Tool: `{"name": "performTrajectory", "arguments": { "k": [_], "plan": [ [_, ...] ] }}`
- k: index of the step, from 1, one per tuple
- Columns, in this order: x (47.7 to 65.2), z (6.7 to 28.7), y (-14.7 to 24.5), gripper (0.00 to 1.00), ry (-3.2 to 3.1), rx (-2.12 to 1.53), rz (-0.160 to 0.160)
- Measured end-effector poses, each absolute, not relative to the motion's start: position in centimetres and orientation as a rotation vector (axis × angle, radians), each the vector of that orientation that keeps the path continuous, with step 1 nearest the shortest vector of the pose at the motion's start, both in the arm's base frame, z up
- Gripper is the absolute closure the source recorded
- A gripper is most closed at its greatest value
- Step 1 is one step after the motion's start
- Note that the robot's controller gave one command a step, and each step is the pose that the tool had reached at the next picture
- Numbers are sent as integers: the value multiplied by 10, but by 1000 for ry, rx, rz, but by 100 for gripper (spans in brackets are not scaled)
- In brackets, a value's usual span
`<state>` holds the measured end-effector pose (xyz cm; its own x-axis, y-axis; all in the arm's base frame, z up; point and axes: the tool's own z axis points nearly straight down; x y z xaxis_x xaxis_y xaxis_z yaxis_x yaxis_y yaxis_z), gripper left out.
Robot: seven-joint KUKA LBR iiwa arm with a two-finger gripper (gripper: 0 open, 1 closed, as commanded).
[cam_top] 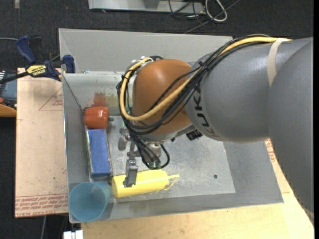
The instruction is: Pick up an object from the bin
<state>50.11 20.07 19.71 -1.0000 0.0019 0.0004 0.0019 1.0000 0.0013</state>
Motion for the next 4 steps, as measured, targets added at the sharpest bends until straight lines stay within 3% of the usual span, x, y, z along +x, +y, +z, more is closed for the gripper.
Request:
{"name": "performTrajectory", "arguments": {
  "k": [1, 2, 3, 4],
  "plan": [
    [501, 197, 201, 0, -3141, -3, -2],
    [504, 209, 142, 0, -3131, -264, -1],
    [489, 170, 149, 0, -3129, 294, -4],
    [490, 131, 190, 0, -3144, -11, -1]
  ]
}}
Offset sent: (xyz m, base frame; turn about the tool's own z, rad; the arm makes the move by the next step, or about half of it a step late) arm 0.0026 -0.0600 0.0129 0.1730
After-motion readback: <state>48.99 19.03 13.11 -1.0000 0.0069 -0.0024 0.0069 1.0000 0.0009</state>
